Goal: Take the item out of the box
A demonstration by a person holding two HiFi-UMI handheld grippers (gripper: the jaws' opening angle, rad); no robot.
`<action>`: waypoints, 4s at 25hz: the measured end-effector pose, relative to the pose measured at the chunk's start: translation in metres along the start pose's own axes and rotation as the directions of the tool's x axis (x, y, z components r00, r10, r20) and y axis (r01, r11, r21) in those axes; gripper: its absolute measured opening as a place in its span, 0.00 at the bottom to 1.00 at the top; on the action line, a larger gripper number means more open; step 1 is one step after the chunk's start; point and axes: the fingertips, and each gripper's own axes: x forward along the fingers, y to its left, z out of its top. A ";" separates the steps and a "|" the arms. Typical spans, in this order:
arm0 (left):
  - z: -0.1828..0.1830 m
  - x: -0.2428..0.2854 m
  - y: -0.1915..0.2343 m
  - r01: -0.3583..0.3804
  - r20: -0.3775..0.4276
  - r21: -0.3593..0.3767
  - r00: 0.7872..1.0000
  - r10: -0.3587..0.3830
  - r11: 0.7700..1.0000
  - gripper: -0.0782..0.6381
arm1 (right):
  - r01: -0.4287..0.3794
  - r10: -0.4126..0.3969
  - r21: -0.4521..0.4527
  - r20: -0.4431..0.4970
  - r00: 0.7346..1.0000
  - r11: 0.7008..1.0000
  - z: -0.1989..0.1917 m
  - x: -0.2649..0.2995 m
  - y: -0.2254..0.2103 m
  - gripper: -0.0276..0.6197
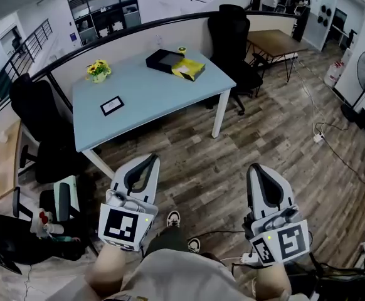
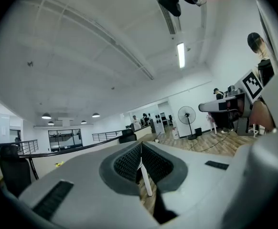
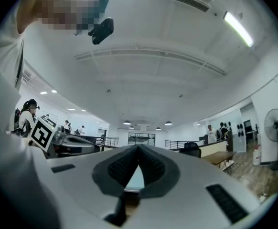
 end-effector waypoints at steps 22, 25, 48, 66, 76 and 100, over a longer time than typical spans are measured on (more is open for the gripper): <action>-0.035 0.189 0.095 0.028 -0.009 -0.036 1.000 -0.028 0.999 0.12 | 0.074 -0.073 0.030 -0.042 0.996 0.997 -0.047 0.190 -0.108 0.49; -0.042 0.231 0.128 0.027 -0.021 -0.041 0.999 -0.028 0.999 0.12 | 0.067 -0.065 0.029 -0.066 0.996 0.997 -0.056 0.243 -0.123 0.49; -0.079 0.454 0.298 -0.038 -0.031 -0.013 0.999 0.037 0.999 0.12 | -0.007 0.002 -0.056 -0.090 0.996 0.998 -0.104 0.522 -0.209 0.50; -0.090 0.671 0.356 -0.295 -0.102 -0.008 0.951 0.293 0.955 0.12 | -0.323 0.319 -0.011 -0.139 0.938 0.946 -0.156 0.748 -0.358 0.50; -0.120 0.710 0.378 -0.454 -0.208 0.018 0.870 0.448 0.891 0.12 | -0.547 0.543 0.037 -0.189 0.818 0.836 -0.202 0.835 -0.368 0.51; -0.206 0.712 0.419 -0.433 -0.385 -0.014 0.834 0.395 0.901 0.12 | -0.584 0.618 0.210 -0.361 0.699 0.784 -0.310 0.889 -0.311 0.53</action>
